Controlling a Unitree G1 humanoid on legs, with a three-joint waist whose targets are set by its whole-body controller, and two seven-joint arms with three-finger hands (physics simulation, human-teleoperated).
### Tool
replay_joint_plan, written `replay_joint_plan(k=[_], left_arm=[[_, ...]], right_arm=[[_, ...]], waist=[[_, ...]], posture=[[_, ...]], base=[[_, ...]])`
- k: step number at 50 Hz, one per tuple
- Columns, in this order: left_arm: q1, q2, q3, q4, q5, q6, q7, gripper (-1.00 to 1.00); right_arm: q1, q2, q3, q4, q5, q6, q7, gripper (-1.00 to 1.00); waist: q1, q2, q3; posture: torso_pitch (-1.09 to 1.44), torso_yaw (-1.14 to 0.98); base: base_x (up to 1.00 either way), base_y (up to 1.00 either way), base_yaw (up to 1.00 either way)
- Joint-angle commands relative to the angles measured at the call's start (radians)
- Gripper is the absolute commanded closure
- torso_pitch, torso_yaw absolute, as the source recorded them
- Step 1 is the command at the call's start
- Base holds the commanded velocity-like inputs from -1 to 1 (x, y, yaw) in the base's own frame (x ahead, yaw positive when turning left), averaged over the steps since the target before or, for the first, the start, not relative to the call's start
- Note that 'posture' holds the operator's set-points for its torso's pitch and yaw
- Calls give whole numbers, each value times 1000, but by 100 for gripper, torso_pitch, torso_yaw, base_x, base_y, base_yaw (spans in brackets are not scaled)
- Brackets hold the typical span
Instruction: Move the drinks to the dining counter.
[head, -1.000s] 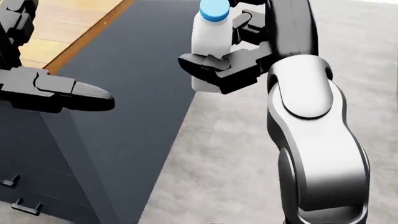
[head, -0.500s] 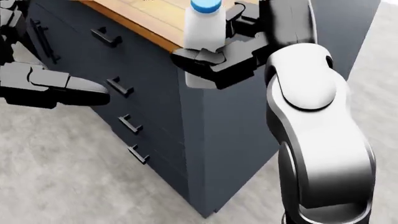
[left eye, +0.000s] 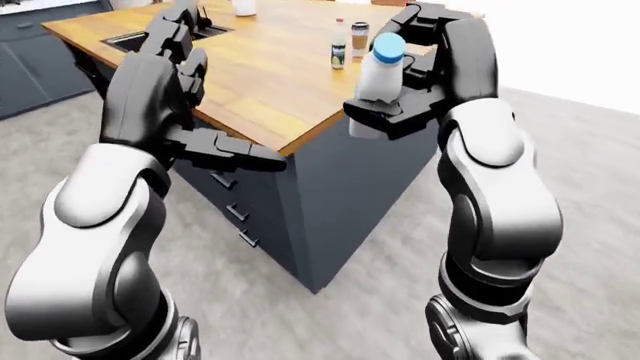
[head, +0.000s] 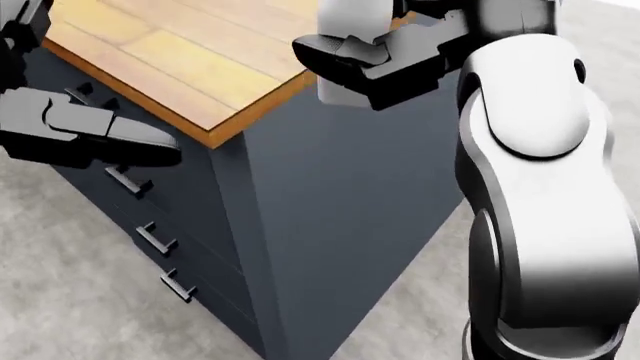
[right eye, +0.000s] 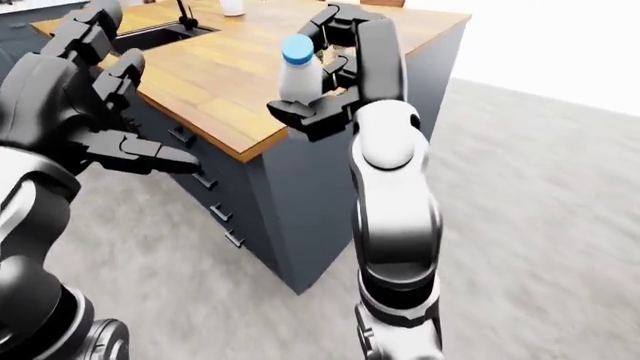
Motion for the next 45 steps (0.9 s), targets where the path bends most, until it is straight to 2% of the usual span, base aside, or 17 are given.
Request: replay_joint_plan(k=[1, 4, 5, 6, 8, 12, 15, 17, 20, 22, 27, 31, 32, 37, 40, 41, 45], left_arm=[[-21, 12, 16, -9, 10, -18, 10, -100], [-15, 8, 14, -10, 8, -23, 13, -100], [-20, 13, 19, -13, 6, -15, 11, -100], [-23, 15, 22, -14, 4, -11, 10, -100], [-26, 17, 23, -14, 1, -9, 11, -100], [-44, 30, 32, -13, -8, 5, 10, -100], [-50, 32, 30, -8, -13, 5, 14, -100], [-53, 34, 31, -2, -14, 2, 15, -100], [-56, 39, 32, 2, -17, -1, 16, -100], [-66, 46, 36, -5, -22, 16, 15, -100], [-77, 57, 42, -1, -28, 20, 15, -100], [-71, 57, 45, -5, -33, 19, 16, -100], [-71, 58, 46, -6, -35, 21, 17, -100], [-70, 60, 44, -5, -41, 20, 24, -100], [-69, 60, 42, -2, -42, 16, 26, -100], [-71, 60, 41, -2, -43, 18, 27, -100], [-91, 67, 40, -1, -46, 34, 27, -100]], right_arm=[[-34, 4, 9, -16, 5, -43, 1, 98], [-32, 13, 18, -19, 1, -41, -2, 97], [-37, 13, 18, -22, 0, -34, 1, 97], [-38, 13, 18, -24, -1, -31, 2, 98], [-44, 14, 20, -24, -3, -25, 5, 97], [-66, 12, 17, -26, -10, -12, 13, 96], [-70, 11, 18, -21, -12, -13, 15, 97], [-68, 13, 17, -20, -12, -16, 15, 96], [-66, 18, 16, -24, -8, -16, 16, 96], [-61, 23, 18, -28, -3, -17, 16, 96], [-61, 24, 15, -20, 3, -25, 13, 97], [-66, 22, 14, -22, 5, -19, 12, 98], [-67, 20, 13, -21, 5, -18, 11, 97], [-79, 2, -5, -7, 19, -23, 6, 96], [-93, -12, -10, 9, 26, -25, 8, 96], [-98, -16, -17, 24, 30, -36, 7, 96], [-130, -26, -35, 91, 62, -63, -15, 96]], waist=[[4, -3, -21], [2, 58, -21], [5, 28, -9], [0, 51, 18], [10, 59, -9], [10, 53, -12], [5, 16, 10], [0, -67, -4], [-2, -48, 17], [17, -34, -21], [8, 13, -9], [15, 111, -40], [17, 74, -31], [9, 22, 2], [18, -50, 0], [19, -11, 7], [7, -1, -14]], posture=[[0, 0], [0, 0], [0, 0], [0, 0], [0, 0], [0, 0], [0, 0], [0, 0], [0, 0], [0, 0], [0, 0], [0, 0], [0, 0], [0, 0], [0, 0], [0, 0], [0, 0]], base=[[69, 0, 0], [69, 0, 0], [69, 0, 0], [69, 0, 0], [66, 0, 0], [40, 0, 0], [2, 0, 0], [0, 0, 0], [1, 0, 0], [0, 0, 39], [0, 0, 97], [0, 0, 97], [0, 0, 89], [0, 2, 0], [0, 0, 0], [0, 0, 0], [0, 0, 0]])
